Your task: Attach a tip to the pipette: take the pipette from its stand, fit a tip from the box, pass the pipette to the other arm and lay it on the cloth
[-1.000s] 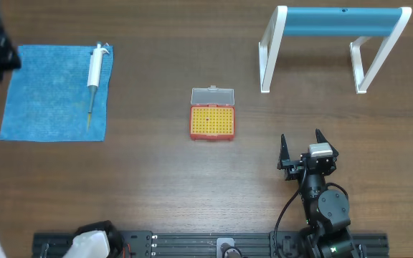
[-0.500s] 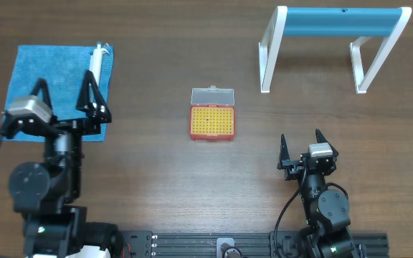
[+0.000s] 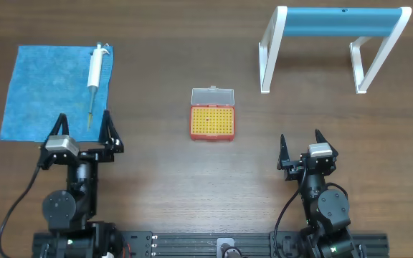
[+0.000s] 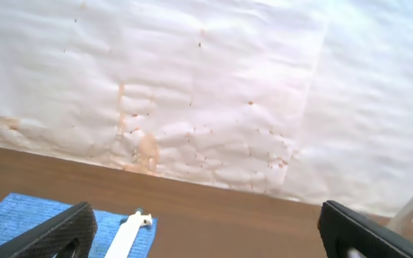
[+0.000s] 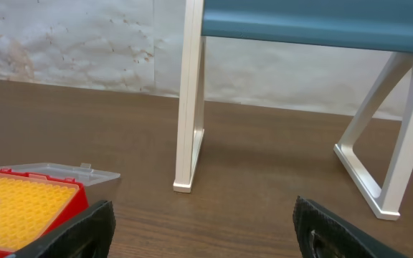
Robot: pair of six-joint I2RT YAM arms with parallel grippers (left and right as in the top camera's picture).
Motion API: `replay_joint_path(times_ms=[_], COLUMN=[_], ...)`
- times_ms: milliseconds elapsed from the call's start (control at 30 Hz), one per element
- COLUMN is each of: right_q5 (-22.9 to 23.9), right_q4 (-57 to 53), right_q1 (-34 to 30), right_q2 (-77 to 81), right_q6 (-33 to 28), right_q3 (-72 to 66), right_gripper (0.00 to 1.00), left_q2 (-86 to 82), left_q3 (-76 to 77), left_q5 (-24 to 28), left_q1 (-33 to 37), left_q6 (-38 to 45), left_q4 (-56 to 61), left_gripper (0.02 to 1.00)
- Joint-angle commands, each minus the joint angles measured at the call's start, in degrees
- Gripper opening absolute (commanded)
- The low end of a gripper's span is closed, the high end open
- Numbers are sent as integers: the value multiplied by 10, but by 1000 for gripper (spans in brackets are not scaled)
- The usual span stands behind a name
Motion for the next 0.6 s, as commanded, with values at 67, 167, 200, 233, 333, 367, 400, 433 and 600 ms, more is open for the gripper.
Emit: replay_joint_path(times_ms=[67, 167, 200, 233, 333, 367, 400, 433, 600], right_q5=[0, 0, 0, 0, 0, 0, 0, 0, 0], right_q4=[-2, -2, -2, -2, -2, -2, -2, -2, -2], right_q1=[1, 1, 1, 1, 1, 1, 1, 1, 1], right_q2=[-1, -1, -1, -1, -1, -1, -1, -1, -1], right_q6=[7, 7, 7, 7, 7, 7, 7, 7, 7], right_q3=[-2, -2, -2, -2, -2, -2, -2, -2, -2], right_gripper=[822, 822, 822, 822, 822, 822, 822, 822, 822], left_q2=[-84, -128, -128, -128, -128, -128, -128, -128, -128], left_q3=[-71, -79, -79, -79, -79, -79, -79, -79, -79], left_q5=[19, 19, 19, 19, 19, 19, 19, 19, 21], left_q1=[4, 2, 1, 2, -3, -6, -13, -19, -28], left_q6=[61, 59, 62, 67, 72, 72, 75, 82, 134], left_q4=[-4, -59, -71, -83, -136, -158, -177, -187, -186], left_gripper=[998, 998, 998, 998, 998, 998, 998, 998, 998])
